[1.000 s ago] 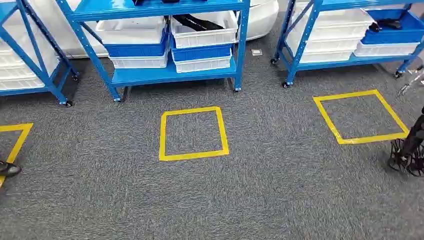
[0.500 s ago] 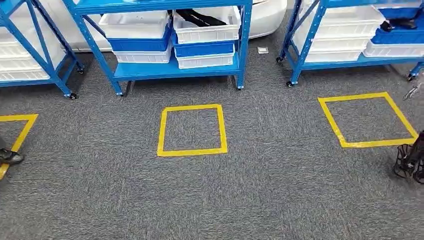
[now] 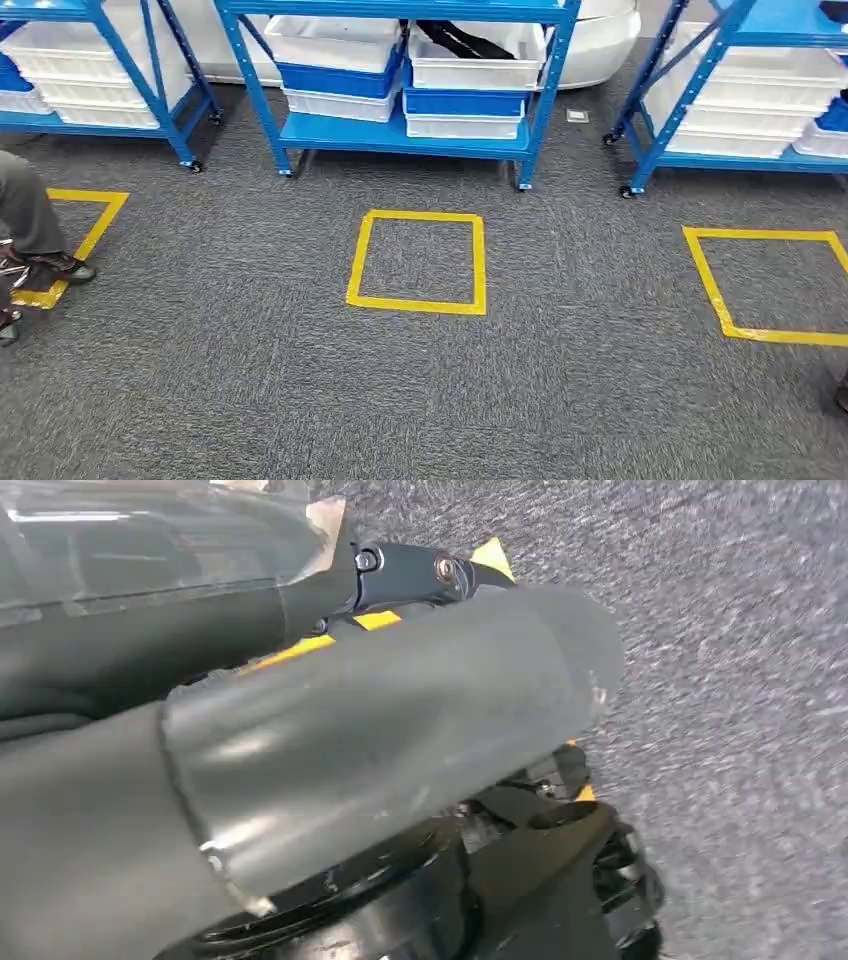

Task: Take the parts from the cabinet and place them on the table.

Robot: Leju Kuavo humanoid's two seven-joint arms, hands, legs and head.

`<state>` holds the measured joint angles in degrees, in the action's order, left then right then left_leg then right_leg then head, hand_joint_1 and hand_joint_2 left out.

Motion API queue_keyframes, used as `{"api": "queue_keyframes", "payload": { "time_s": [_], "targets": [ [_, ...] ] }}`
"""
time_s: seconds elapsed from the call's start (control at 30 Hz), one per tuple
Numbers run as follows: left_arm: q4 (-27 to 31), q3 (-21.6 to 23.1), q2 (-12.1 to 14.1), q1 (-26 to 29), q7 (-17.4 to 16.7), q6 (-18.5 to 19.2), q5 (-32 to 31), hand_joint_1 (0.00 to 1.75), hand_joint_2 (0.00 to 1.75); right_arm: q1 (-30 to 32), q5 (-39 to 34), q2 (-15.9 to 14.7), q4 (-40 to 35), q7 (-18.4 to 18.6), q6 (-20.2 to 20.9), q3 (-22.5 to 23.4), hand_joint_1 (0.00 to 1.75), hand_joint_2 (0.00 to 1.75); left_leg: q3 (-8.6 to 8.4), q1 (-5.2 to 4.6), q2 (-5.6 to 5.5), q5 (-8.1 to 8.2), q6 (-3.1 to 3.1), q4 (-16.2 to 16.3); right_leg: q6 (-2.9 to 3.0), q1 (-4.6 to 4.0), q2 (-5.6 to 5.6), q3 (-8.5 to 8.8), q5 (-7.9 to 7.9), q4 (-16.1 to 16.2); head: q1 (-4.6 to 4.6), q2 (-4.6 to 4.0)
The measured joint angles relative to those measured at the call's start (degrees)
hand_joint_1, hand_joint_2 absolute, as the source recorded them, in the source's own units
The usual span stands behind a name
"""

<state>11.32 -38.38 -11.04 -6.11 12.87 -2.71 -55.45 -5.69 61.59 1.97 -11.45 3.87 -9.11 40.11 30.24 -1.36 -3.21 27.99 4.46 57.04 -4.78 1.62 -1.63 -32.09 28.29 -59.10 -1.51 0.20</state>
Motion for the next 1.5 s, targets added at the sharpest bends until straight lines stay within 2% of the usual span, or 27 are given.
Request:
{"api": "queue_keyframes", "payload": {
  "time_s": [0.03,0.07,0.1,0.13,0.17,0.2,0.27,0.33,0.37,0.4,0.5,0.53,0.6,0.67,0.7,0.73,0.8,0.87,0.93,1.0,1.03,1.13,1.23,1.3,1.37,1.43,1.5],
  "targets": [
    [0.0,0.0,0.0,0.0,0.0,-0.1,0.0,0.0,0.0,-0.1,0.0,0.1,0.0,0.0,0.2,0.0,0.0,0.0,0.07,-0.42,-0.22,0.35,-0.47,0.3,0.77,-0.39,0.08,0.18,-0.04,0.5,0.13,0.0],
    [0.0,0.0,0.0,0.0,0.0,-0.2,-0.1,0.0,0.0,-0.3,0.1,0.1,0.0,0.0,0.2,0.0,0.0,0.0,0.3,-0.34,-0.27,0.41,-0.81,0.3,2.16,-0.58,0.43,0.59,-0.11,0.5,0.04,0.0],
    [0.0,0.0,0.0,0.0,0.0,-0.3,-0.2,0.0,0.0,-0.3,0.1,0.1,0.0,0.0,0.3,0.0,0.0,0.0,0.36,-0.3,-0.3,0.39,-0.92,0.3,2.79,-0.67,0.52,0.41,-0.15,0.5,-0.18,0.0],
    [0.0,0.0,-0.1,0.0,0.0,-0.3,-0.3,0.0,0.0,-0.3,0.2,0.1,0.0,0.0,0.5,0.0,0.0,0.0,0.43,-0.21,-0.35,0.36,-1.04,0.3,3.18,-0.69,0.63,0.4,-0.19,0.5,-0.15,0.0],
    [0.0,-0.1,0.2,0.0,0.0,-0.3,-0.3,0.0,0.0,-0.3,0.4,0.5,0.0,0.0,0.7,0.0,0.0,0.0,0.54,-0.21,-0.24,0.73,-1.43,0.7,3.64,0.21,0.88,0.61,-0.43,0.9,-0.02,0.0],
    [0.0,-0.1,0.1,0.0,0.0,-0.3,-0.4,0.0,0.0,-0.2,0.7,0.3,0.0,0.0,0.7,-0.1,0.0,0.0,0.94,-0.18,1.14,1.58,-1.98,1.8,4.07,0.22,0.93,0.77,-0.42,1.0,-0.24,0.0],
    [0.0,-0.2,0.1,-0.2,0.0,-0.3,-0.4,0.0,0.0,-0.2,1.0,0.3,0.0,0.0,0.6,-0.2,0.0,0.0,4.57,0.64,2.47,5.63,-2.94,9.1,4.72,0.24,1.23,0.84,-0.21,1.0,-0.9,0.0],
    [0.0,-0.2,0.1,-0.2,0.0,-0.3,-0.5,0.0,0.0,-0.1,1.2,0.3,0.0,0.0,0.5,-0.2,0.0,0.0,9.89,1.53,2.82,8.86,-3.7,18.2,4.87,0.25,1.63,0.82,-0.05,1.0,-0.96,0.0],
    [0.0,-0.2,0.1,-0.1,0.0,-0.3,-0.6,0.0,0.0,-0.1,1.1,0.3,0.0,0.0,0.6,-0.2,0.0,0.0,10.92,1.99,2.94,8.15,-3.95,19.2,4.86,0.36,1.67,0.91,-0.01,1.0,-0.94,0.0],
    [0.0,-0.2,0.1,-0.1,0.0,-0.3,-0.7,0.0,0.0,-0.1,1.1,0.3,0.0,0.1,0.6,-0.2,0.0,0.0,10.47,2.34,3.05,6.09,-4.2,17.3,4.7,0.51,1.68,1.07,0.16,0.9,-0.89,0.0],
    [0.0,-0.2,0.2,-0.2,0.0,-0.3,-0.9,0.0,0.0,-0.1,1.0,0.3,0.0,0.1,0.6,-0.2,0.0,0.0,3.42,3.02,3.63,-1.95,-4.64,2.4,3.74,1.08,1.68,2.02,0.77,1.0,-0.98,0.0],
    [0.0,-0.2,0.2,-0.3,0.0,-0.3,-0.9,0.0,0.0,-0.2,1.0,0.3,0.0,0.1,0.6,-0.2,0.0,0.0,2.85,2.45,3.54,-0.82,-4.95,1.3,3.33,0.64,1.7,2.09,0.98,1.0,-1.12,0.0],
    [0.0,-0.2,0.2,-0.5,0.0,-0.3,-0.9,0.0,0.0,-0.2,1.0,0.3,0.0,0.1,0.6,-0.2,0.0,0.0,3.01,2.06,3.09,-0.79,-4.3,1.4,2.47,0.48,1.74,2.01,1.09,1.2,-1.09,0.0],
    [0.0,-0.2,0.2,-0.4,0.0,-0.3,-0.9,0.0,0.0,-0.2,1.0,0.3,0.0,0.1,0.6,-0.2,0.0,0.0,2.79,1.6,2.87,-1.0,-3.11,0.8,1.29,0.51,1.93,2.72,0.92,2.2,-1.22,0.0],
    [0.0,-0.2,0.2,-0.4,0.0,-0.3,-0.9,0.0,0.0,-0.2,1.0,0.3,0.0,0.1,0.6,-0.2,0.0,0.0,2.24,2.12,2.92,-1.54,-2.36,0.0,1.15,0.61,1.95,2.4,1.39,1.5,-0.98,0.0],
    [0.0,-0.2,0.2,-0.5,0.0,-0.3,-0.9,0.0,0.0,-0.2,1.0,0.2,0.0,0.1,0.6,-0.2,0.0,0.0,2.04,1.86,2.91,-1.55,-1.85,-0.2,1.78,0.36,1.87,1.14,2.9,-1.2,-0.96,0.0],
    [0.0,-0.2,0.2,-0.6,0.1,-0.3,-1.0,0.0,0.0,-0.2,1.0,0.3,0.0,0.2,0.6,-0.2,0.0,0.0,1.98,1.42,2.89,-1.31,-1.24,-0.2,2.72,0.2,1.86,-3.65,6.76,-10.5,-0.48,0.0],
    [0.0,-0.2,0.2,-0.5,0.5,-0.1,-1.0,0.0,0.0,0.0,1.0,0.2,0.0,0.2,0.6,-0.2,0.0,0.0,1.76,0.75,2.63,-0.98,-0.76,-0.1,2.67,-0.2,1.82,-7.48,8.07,-16.8,-0.41,0.0],
    [0.0,-0.2,0.2,-0.5,1.1,0.4,-1.0,0.0,0.0,0.2,1.0,0.1,0.0,0.2,0.6,0.0,0.0,0.0,1.16,0.09,2.19,-0.54,-0.4,-0.1,2.17,-0.74,1.81,-5.78,4.74,-12.0,-0.44,0.0],
    [0.0,-0.2,0.2,-0.5,1.6,0.5,-1.1,0.0,0.0,0.2,1.0,0.0,0.0,0.1,0.6,0.1,0.0,0.0,0.33,-0.26,1.99,-0.13,-0.32,-0.1,2.37,-1.45,1.72,-1.08,0.13,-1.7,-0.42,0.0],
    [0.0,-0.2,0.0,-0.5,1.6,0.3,-1.1,0.0,0.0,0.2,1.1,-0.2,0.0,0.1,0.6,0.2,0.0,0.0,0.24,-0.57,1.92,0.18,-0.43,0.0,3.54,-1.89,1.44,-0.13,-0.49,1.0,-0.53,0.0],
    [0.0,-0.3,0.1,-0.7,1.6,0.0,-1.5,0.0,0.0,0.1,1.2,-0.2,0.0,-0.1,0.6,0.5,0.0,0.0,0.26,-0.55,1.79,0.54,-0.87,0.1,4.22,-2.13,1.65,0.36,-0.68,1.5,-0.48,0.0],
    [0.1,-0.3,0.4,-0.7,1.7,-0.4,-1.6,0.0,0.0,0.2,1.3,0.0,0.0,-0.2,0.6,0.7,0.0,0.0,0.87,-0.47,2.17,2.25,-2.25,2.3,4.95,-0.63,1.8,1.37,-0.89,2.5,-0.59,0.0],
    [0.1,-0.3,0.4,-0.8,1.7,-0.4,-1.6,0.0,0.0,0.2,1.4,0.1,0.0,-0.3,0.6,0.7,0.0,0.0,5.24,0.67,2.4,6.33,-3.43,10.7,5.29,-0.5,1.85,1.79,-0.61,2.5,-0.81,0.0],
    [0.1,-0.5,0.4,-0.7,1.7,-0.4,-1.6,0.0,0.0,0.2,1.5,0.3,0.0,-0.3,0.6,0.7,0.0,0.0,9.86,1.77,2.64,8.09,-4.44,17.7,5.44,-0.26,1.87,2.01,-0.3,2.5,-0.81,0.0],
    [0.1,-0.8,0.5,-0.7,1.7,-0.4,-1.6,0.0,0.0,0.3,1.6,0.3,0.0,-0.3,0.7,0.7,0.0,0.0,9.72,2.64,3.02,4.39,-5.25,15.0,4.83,0.3,1.81,2.54,0.15,2.4,-0.81,0.0],
    [0.1,-0.8,0.6,-0.7,1.7,-0.4,-1.6,0.0,0.0,0.3,1.6,0.4,0.0,-0.3,0.7,0.7,0.0,0.0,5.41,3.45,3.43,-1.62,-6.09,5.3,3.85,0.9,1.73,3.51,0.8,2.4,-0.81,0.0]
  ]
}}
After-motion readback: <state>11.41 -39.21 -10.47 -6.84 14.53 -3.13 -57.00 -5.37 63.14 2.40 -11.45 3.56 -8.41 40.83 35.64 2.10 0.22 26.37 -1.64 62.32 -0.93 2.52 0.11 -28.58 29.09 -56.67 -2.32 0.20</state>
